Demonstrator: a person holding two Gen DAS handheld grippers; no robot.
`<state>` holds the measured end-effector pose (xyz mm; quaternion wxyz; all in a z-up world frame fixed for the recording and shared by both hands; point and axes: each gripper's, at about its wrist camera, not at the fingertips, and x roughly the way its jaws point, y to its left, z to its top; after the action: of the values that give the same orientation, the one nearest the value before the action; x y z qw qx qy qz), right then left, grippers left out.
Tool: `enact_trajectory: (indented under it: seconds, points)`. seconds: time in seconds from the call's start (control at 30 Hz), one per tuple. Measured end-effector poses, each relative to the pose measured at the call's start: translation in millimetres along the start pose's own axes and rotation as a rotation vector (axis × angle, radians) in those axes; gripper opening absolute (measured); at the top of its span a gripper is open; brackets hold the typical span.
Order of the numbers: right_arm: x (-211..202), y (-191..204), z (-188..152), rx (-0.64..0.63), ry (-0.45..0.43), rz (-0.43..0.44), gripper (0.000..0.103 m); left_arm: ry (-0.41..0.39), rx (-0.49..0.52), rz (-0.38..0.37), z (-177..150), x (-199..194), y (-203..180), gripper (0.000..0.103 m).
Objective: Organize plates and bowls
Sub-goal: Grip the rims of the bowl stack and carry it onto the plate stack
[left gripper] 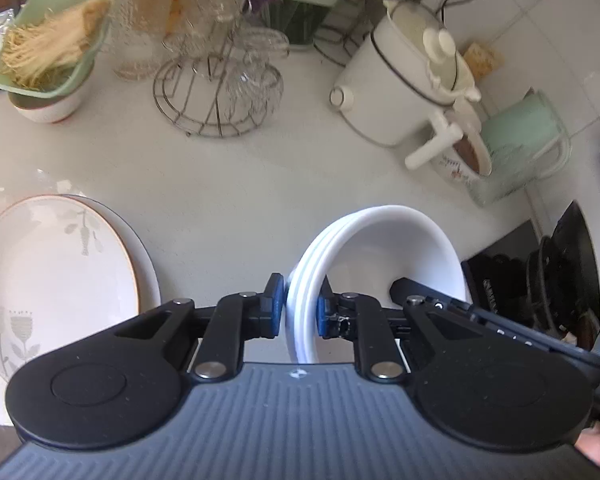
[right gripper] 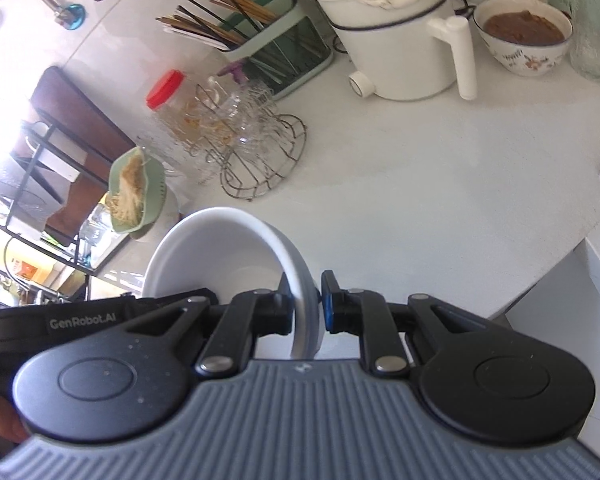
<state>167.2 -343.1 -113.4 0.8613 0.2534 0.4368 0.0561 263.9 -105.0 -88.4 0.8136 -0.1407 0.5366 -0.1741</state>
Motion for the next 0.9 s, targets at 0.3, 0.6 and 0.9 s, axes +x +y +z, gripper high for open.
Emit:
enact_trajectory:
  seconds: [0.3,0.6,0.9]
  points:
    - [-12,37,8,-0.081,-0.029,0.026,0.017,-0.066,0.001,0.015,7,-41,11,0.018]
    - [4,69,7,-0.138,0.005,0.05,0.017,-0.085,-0.042,0.04,1,-55,44,0.019]
    - [33,100,6,-0.175,0.075,0.092,0.017,-0.117,-0.104,0.07,1,-69,83,0.019]
